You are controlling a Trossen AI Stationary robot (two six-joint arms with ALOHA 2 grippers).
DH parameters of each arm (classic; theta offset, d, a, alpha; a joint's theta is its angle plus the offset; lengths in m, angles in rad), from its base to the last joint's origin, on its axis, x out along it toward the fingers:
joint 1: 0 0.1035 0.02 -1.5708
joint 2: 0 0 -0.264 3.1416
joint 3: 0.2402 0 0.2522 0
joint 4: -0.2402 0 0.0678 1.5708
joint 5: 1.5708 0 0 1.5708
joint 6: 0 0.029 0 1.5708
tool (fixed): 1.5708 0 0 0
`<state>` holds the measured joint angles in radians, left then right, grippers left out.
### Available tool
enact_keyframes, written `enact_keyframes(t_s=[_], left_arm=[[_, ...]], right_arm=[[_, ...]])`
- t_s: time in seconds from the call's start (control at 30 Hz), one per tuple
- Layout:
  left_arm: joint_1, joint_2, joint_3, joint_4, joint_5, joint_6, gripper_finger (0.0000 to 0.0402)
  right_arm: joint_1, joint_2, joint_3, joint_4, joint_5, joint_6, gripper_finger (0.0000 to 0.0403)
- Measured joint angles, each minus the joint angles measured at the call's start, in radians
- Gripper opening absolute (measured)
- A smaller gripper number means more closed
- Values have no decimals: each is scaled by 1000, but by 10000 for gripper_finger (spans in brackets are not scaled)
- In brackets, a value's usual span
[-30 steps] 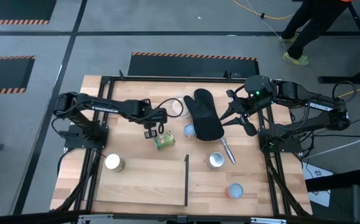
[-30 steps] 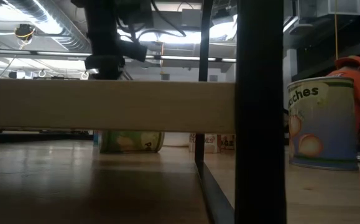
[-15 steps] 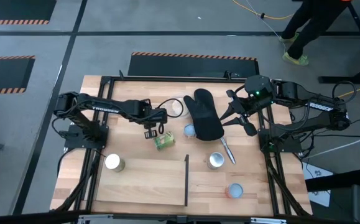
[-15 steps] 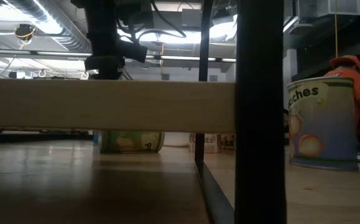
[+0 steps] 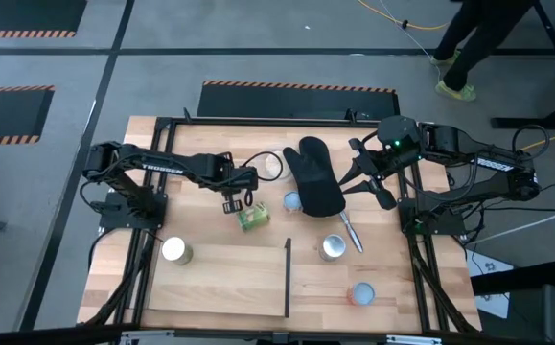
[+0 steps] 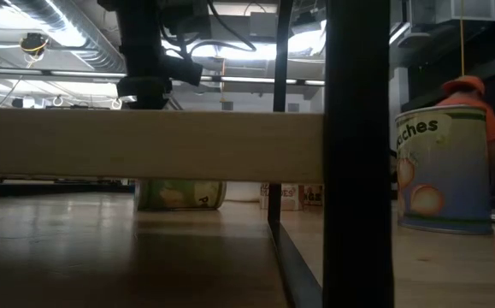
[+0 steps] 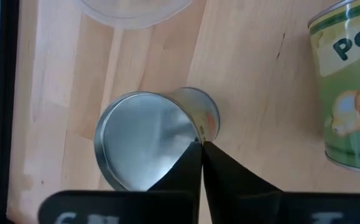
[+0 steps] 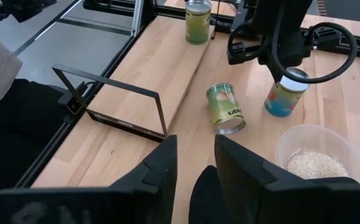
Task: Pick and place cans onto a shelf
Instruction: Put the blue canned tomato on the shelf
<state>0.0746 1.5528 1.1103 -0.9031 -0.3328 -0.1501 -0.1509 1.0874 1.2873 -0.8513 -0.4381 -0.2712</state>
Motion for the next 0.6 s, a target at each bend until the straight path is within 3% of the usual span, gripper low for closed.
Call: enact_keyframes(t_s=[0.43, 0.6], left_arm=[[-21, -18, 0, -7, 3, -7, 2], [-66, -74, 0, -7, 4, -84, 1]], right_arm=[[0, 0, 0, 0, 0, 0, 112], [0, 0, 0, 0, 0, -3, 112]])
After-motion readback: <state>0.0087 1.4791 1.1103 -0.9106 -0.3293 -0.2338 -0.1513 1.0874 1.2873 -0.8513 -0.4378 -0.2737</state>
